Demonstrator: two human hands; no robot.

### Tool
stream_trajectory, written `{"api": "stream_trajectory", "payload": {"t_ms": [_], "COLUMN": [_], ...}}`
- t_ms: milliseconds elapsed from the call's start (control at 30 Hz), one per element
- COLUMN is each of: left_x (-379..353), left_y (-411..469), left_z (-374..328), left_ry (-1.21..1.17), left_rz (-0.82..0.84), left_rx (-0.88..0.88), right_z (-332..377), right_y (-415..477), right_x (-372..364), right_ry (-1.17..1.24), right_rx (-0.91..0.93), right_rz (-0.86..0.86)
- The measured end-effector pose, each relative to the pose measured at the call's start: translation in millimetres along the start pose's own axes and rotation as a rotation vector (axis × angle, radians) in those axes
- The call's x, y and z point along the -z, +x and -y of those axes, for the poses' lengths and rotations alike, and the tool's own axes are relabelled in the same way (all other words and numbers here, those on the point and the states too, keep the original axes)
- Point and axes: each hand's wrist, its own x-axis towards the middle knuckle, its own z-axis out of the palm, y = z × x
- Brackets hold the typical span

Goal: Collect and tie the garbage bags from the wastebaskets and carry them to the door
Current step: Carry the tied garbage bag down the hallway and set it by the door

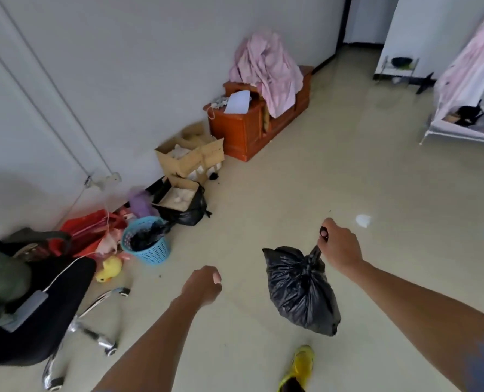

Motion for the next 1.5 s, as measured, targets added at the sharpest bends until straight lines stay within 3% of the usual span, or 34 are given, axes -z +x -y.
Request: {"api": "stream_trajectory", "payload": {"t_ms": [267,533,767,1133,1500], "left_x": [51.3,107.3,151.4,224.1,237.3], "left_y": [202.1,390.5,605.1,880.7,1138.7], "left_z": [-127.5,-258.0,-370.7,-612.1,-846.7], "left_ry": [0.033,-0.017,0.049,0.172,0.190], "left_rz": [0.082,0.099,0.121,0.166,0.153], "left_rx": [-0.049,-0.141,-0.248,-0.456,-0.462], "right_z": [-53.5,-107.8,-170.7,-258.3,-414.2], "right_y": [199.3,411.6,618.7,895.1,1198.2], "right_x": [-0.3,39.5,51.3,122.3,152.5], "right_ry": [0.095,0.234,0.342,0.414,0.378], "right_rx": [-0.135,-0.296,-0.469,-0.655,-0.712], "right_rz": [0.063,-0.050,-0.169,-0.362,-0.316]}}
